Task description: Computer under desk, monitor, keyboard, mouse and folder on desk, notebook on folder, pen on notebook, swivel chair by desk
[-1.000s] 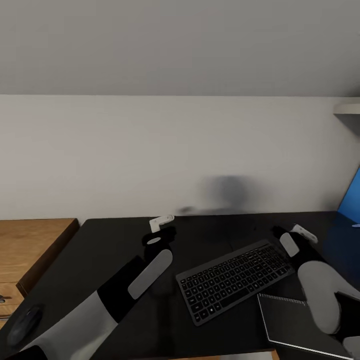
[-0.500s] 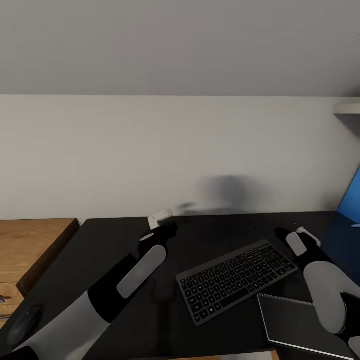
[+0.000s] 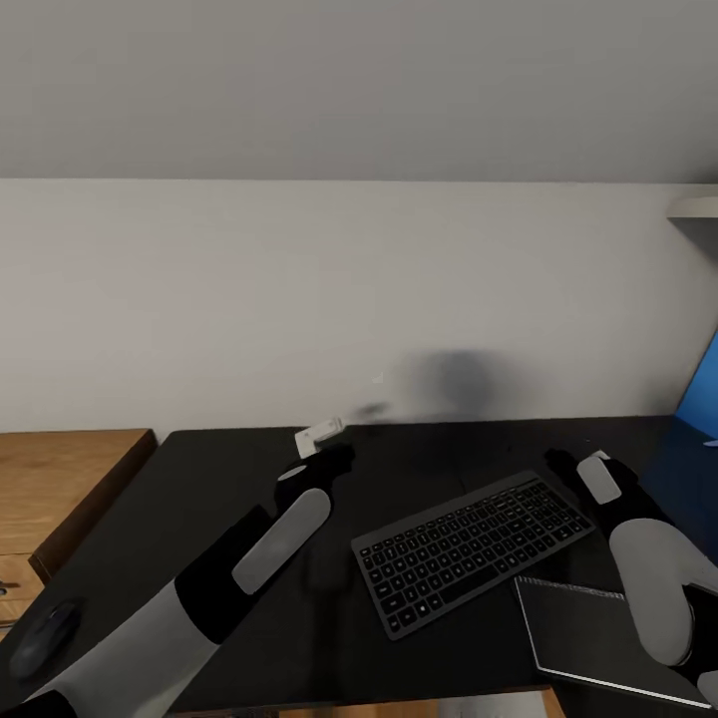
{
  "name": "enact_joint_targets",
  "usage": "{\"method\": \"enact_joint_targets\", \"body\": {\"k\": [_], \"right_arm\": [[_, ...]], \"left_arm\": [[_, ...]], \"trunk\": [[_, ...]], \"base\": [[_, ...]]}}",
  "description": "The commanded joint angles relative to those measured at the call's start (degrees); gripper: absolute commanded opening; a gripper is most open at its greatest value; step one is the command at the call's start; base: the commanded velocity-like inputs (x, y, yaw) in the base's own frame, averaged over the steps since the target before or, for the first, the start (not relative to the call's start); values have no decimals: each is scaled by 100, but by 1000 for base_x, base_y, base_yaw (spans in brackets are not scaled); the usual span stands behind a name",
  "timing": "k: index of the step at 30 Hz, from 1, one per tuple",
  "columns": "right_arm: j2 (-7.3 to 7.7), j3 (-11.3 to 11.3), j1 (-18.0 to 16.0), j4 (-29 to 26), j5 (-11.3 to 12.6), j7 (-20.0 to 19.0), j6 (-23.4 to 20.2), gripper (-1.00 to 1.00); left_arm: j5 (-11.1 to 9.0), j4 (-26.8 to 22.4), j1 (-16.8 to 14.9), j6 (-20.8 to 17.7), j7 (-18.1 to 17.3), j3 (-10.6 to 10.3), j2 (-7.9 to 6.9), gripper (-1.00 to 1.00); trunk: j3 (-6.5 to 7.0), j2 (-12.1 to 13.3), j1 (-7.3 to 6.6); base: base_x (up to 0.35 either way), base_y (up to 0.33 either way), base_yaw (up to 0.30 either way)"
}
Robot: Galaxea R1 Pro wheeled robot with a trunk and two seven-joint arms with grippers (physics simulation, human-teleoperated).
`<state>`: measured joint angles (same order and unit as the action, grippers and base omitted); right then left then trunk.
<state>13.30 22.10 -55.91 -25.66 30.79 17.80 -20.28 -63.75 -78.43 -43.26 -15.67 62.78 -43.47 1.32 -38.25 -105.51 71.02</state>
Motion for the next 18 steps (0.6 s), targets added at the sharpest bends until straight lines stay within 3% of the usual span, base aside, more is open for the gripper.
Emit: {"method": "enact_joint_targets", "body": {"k": [1,9,18], "right_arm": [[10,11,1,246,145,39,-24,100],[90,6,4,254,414,46,-43,100],[100,11,1,262,452,46,-46,100]], "left_arm": [[-5,-5,-7,-50,33,-3,0,100],[-11,-5,-7,-50,33,-4,0,100],[-14,-5,-7,-50,33,-3,0,100]], "trunk": [[-26,-43,23],[-44,-84,45],[-44,-84,45]], "base": [[0,0,0],[0,0,0],[0,0,0]]}}
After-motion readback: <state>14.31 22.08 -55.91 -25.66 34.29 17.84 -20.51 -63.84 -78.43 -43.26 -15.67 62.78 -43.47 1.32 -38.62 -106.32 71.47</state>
